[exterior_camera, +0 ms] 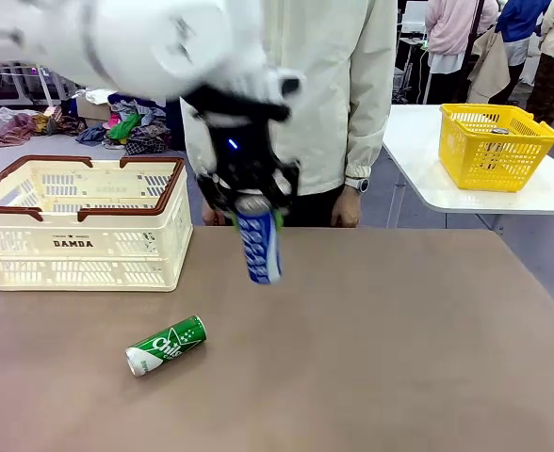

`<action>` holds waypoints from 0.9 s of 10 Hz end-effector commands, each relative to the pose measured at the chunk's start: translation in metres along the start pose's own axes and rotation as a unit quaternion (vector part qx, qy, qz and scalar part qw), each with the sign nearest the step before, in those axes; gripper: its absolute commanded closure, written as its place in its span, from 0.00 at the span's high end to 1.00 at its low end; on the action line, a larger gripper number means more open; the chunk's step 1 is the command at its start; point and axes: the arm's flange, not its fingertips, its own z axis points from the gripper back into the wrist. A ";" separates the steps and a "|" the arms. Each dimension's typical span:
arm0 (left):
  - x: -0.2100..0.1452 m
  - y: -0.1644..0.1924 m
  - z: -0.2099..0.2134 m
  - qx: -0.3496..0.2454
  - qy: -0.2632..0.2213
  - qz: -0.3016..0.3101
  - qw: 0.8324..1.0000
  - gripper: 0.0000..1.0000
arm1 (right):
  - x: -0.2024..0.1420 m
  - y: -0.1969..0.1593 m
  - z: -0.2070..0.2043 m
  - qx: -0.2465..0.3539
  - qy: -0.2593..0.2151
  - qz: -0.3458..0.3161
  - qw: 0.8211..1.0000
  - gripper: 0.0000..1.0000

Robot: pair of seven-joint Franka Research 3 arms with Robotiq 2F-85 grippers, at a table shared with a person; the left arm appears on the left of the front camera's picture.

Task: Place the drinks into the Shopping basket.
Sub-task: Pick up one drink and place it into the Shopping basket.

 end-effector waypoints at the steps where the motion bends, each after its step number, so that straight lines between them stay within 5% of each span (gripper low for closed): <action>1: -0.011 0.027 0.039 -0.004 -0.027 0.019 0.999 0.00 | 0.003 0.006 0.000 0.006 -0.006 -0.002 1.000 1.00; 9: -0.013 0.031 0.045 0.013 -0.023 0.014 1.000 0.00 | 0.003 0.006 0.000 0.006 -0.006 -0.002 1.000 1.00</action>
